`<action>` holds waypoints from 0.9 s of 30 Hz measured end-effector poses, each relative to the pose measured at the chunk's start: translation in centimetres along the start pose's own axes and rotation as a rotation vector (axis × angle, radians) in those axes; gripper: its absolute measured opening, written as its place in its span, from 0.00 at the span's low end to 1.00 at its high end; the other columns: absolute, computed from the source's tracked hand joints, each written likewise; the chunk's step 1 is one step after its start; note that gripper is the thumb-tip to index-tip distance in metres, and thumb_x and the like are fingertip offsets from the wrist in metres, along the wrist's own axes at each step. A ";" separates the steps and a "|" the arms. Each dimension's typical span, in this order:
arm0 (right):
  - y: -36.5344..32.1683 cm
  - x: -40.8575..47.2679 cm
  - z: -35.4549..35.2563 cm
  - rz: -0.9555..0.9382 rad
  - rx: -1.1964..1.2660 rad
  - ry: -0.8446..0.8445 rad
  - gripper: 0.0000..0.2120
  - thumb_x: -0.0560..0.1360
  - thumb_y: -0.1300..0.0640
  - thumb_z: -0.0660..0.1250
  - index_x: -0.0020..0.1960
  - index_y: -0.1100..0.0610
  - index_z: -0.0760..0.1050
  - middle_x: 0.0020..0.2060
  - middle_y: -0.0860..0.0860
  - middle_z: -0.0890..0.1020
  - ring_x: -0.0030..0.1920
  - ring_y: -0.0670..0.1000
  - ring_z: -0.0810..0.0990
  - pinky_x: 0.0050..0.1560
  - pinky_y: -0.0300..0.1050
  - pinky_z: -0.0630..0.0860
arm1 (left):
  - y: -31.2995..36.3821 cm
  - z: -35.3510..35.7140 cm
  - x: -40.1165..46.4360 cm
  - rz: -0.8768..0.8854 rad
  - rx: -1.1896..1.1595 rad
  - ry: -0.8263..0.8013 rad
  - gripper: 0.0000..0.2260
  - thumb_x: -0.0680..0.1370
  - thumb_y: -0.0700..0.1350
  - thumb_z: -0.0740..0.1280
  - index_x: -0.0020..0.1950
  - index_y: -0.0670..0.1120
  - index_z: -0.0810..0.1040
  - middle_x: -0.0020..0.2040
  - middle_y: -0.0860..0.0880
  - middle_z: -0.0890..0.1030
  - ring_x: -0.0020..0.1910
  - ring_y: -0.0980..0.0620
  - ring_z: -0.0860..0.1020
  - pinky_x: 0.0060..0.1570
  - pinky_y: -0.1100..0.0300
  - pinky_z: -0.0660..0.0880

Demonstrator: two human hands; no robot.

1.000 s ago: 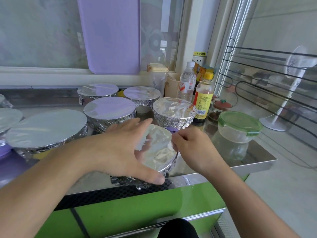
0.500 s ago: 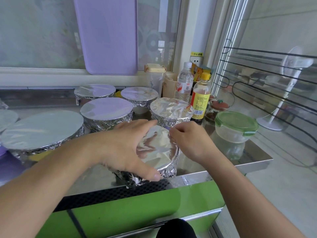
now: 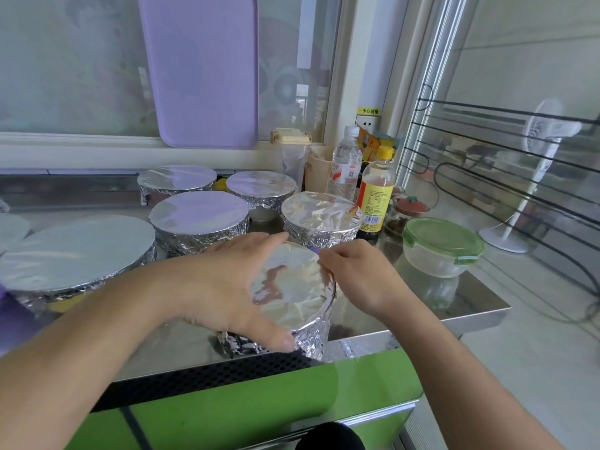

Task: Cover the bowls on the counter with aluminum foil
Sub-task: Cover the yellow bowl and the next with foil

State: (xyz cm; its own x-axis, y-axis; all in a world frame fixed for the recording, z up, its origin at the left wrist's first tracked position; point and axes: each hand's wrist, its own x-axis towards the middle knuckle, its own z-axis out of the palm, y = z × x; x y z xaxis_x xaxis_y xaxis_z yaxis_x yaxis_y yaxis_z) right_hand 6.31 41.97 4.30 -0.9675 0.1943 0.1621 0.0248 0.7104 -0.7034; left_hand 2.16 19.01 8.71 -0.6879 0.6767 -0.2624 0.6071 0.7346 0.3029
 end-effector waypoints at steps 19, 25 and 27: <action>0.1 -0.6 1.1 0.168 0.444 -0.161 0.24 0.84 0.58 0.60 0.31 0.50 0.58 0.26 0.50 0.56 0.25 0.49 0.53 0.30 0.41 0.50 | -0.6 0.3 0.1 0.038 -0.020 0.046 0.69 0.56 0.74 0.80 0.82 0.65 0.35 0.80 0.71 0.40 0.81 0.64 0.46 0.81 0.56 0.52; 0.1 -0.6 0.6 0.094 0.198 -0.096 0.20 0.82 0.58 0.60 0.33 0.63 0.62 0.25 0.52 0.62 0.28 0.52 0.57 0.27 0.40 0.55 | -0.2 0.2 -0.4 -0.095 -0.005 0.045 0.74 0.52 0.78 0.78 0.80 0.63 0.28 0.83 0.61 0.34 0.83 0.58 0.41 0.82 0.53 0.52; -0.1 -1.2 0.5 0.117 0.203 -0.103 0.20 0.79 0.59 0.61 0.29 0.61 0.63 0.24 0.54 0.62 0.27 0.52 0.57 0.29 0.41 0.54 | 0.3 0.5 -0.6 -0.157 0.004 0.067 0.73 0.53 0.83 0.72 0.82 0.58 0.30 0.84 0.58 0.42 0.83 0.55 0.42 0.82 0.51 0.53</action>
State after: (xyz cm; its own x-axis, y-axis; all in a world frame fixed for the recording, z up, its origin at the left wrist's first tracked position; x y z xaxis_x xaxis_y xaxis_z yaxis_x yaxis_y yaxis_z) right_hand 7.33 41.34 3.85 -0.9817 0.1901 0.0076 0.0970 0.5346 -0.8395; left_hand 2.93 18.88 8.52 -0.7997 0.5485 -0.2442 0.4914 0.8316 0.2588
